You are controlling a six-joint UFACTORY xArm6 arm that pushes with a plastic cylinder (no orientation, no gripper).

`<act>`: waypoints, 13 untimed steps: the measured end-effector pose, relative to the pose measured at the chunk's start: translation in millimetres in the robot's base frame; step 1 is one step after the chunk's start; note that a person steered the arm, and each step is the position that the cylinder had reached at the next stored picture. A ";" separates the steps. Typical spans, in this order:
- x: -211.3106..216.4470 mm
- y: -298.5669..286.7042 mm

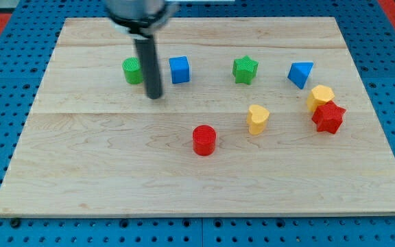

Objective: Place the yellow heart and the red circle in a horizontal line

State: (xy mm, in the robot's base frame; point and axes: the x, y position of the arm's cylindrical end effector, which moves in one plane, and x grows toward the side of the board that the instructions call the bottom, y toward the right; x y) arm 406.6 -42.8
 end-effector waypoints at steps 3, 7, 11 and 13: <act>23.7 150.2; 81.4 125.4; 106.6 58.5; 110.5 5.1</act>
State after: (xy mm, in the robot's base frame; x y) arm 517.1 -37.7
